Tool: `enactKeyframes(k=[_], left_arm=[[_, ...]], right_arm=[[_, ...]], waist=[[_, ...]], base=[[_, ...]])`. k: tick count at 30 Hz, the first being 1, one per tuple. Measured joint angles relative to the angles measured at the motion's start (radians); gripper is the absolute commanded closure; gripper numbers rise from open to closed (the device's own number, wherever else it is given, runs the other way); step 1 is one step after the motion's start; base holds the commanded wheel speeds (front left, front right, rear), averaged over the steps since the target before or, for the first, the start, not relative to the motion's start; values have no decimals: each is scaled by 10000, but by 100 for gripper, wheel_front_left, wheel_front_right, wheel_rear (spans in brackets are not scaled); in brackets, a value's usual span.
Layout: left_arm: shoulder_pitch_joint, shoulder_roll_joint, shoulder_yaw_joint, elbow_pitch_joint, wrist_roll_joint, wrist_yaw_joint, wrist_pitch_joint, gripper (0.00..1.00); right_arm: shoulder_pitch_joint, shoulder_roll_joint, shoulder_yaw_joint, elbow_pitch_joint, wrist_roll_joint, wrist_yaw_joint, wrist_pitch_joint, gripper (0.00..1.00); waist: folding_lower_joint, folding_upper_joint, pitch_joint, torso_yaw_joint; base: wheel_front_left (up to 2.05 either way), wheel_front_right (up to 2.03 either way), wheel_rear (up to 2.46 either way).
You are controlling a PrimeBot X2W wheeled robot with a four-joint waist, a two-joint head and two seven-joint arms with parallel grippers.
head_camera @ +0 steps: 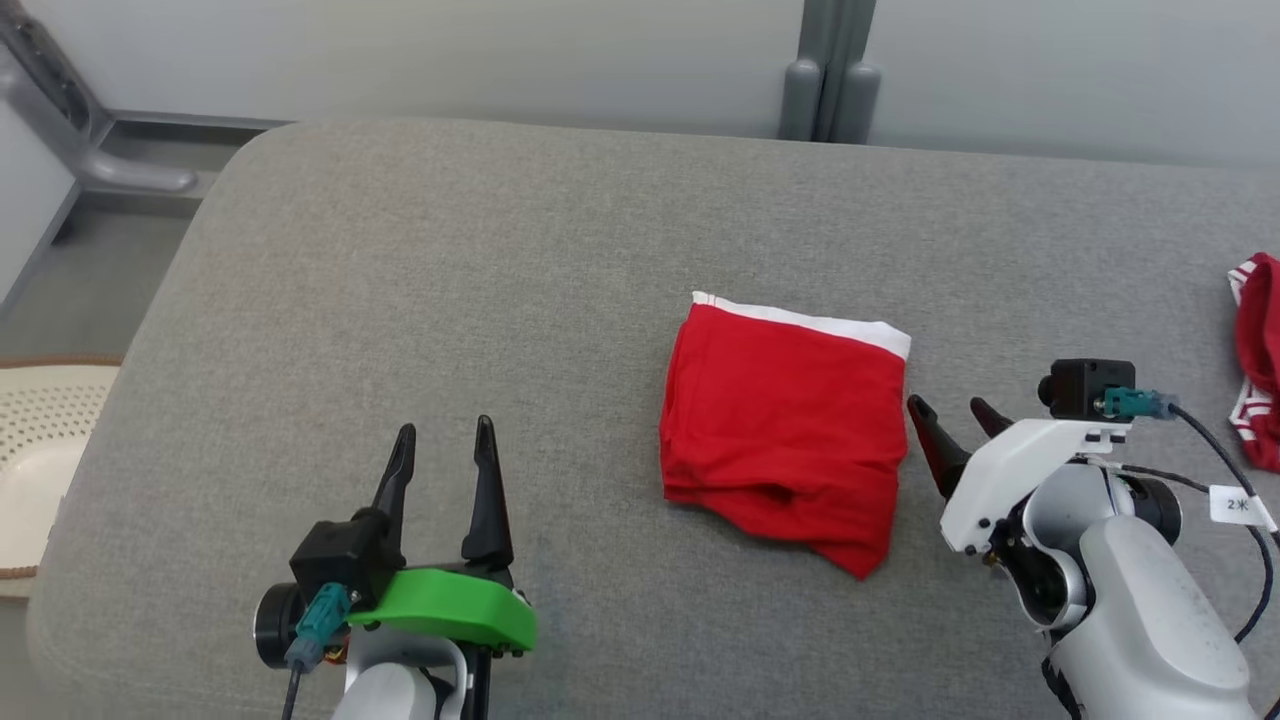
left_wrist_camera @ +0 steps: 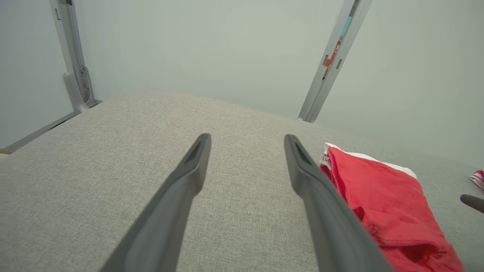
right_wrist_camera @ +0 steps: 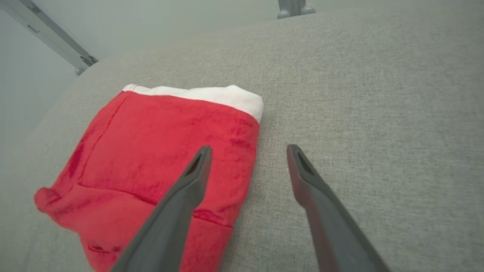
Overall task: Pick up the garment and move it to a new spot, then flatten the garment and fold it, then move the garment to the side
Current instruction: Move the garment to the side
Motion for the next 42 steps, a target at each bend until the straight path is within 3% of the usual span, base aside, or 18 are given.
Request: enactKeyframes(k=[6,12,13,14,15,20,27,34,42], left_arm=[[-102,2,-71,-155,-65,52,0,0],[-122,2,-29,-267,-102,111,0,0],[-122,2,-4,-284,-102,136,0,0],[-123,2,48,-309,-102,163,0,0],[-127,2,82,-349,-96,184,0,0],[-187,2,171,-435,94,96,0,0],[-438,0,-107,-476,360,-88,0,0],[-932,73,-257,-431,604,-153,0,0],[-1416,353,-347,-665,871,-159,265,0]], right_arm=[[-540,-357,372,1072,453,-2,1174,0],[-896,-654,639,1377,782,0,1544,0],[-932,-662,675,1373,813,0,1511,61],[-970,-663,742,1352,846,0,1436,86],[-1015,-669,819,1327,899,0,1354,100],[-1081,-767,1220,993,1007,4,1037,100],[-1118,-1628,1538,-59,1051,6,794,100],[-950,-2286,1555,-1312,1080,4,989,100],[-649,-2336,1241,-1973,1179,4,1080,100]], waist=[[0,0,461,583],[0,0,863,1015],[0,0,912,1040],[0,0,967,1055],[0,0,1011,1045],[0,0,1114,725],[0,0,1253,-353],[0,0,1495,-1950],[0,0,1955,-3898]], base=[[0,0,0],[0,0,0],[0,0,0],[0,0,0],[0,0,0],[0,0,0],[0,0,0],[0,0,0],[0,0,0]])
